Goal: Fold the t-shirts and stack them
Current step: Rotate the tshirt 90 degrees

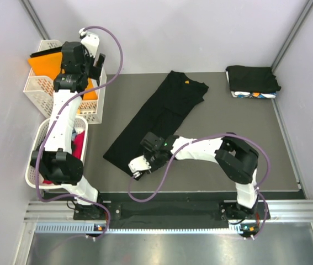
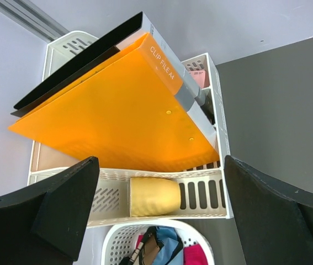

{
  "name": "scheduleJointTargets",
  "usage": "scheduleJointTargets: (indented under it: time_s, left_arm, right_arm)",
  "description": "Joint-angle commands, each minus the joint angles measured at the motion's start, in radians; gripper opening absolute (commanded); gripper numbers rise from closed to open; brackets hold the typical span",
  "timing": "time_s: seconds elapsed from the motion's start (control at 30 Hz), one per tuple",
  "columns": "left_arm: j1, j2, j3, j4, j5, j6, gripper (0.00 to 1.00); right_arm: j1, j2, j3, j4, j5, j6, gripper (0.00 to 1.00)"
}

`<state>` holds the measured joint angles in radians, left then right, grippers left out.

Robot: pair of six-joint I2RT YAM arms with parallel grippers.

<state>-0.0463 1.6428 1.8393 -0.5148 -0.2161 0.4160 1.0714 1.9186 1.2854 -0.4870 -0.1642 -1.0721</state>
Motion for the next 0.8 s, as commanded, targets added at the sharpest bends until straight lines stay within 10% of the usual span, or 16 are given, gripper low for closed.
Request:
scheduleJointTargets:
  time_s: [0.0, 0.3, 0.5, 0.77]
  left_arm:
    - [0.006, -0.031, 0.041, 0.038, 0.015, -0.022, 0.99]
    - [0.006, 0.0, 0.086, 0.044, 0.0, -0.008, 0.99]
    - [0.006, 0.026, 0.112, 0.068, -0.009, 0.02, 0.99]
    - [0.006, 0.072, 0.158, 0.073, 0.012, 0.017, 0.99]
  right_arm:
    - [0.018, 0.029, 0.046, 0.064, -0.024, 0.0, 0.36]
    - [0.018, 0.075, 0.064, 0.076, -0.032, -0.031, 0.29]
    - [0.018, 0.082, 0.068, 0.045, -0.028, -0.06, 0.0]
    - [0.009, 0.004, 0.031, -0.116, -0.049, -0.092, 0.0]
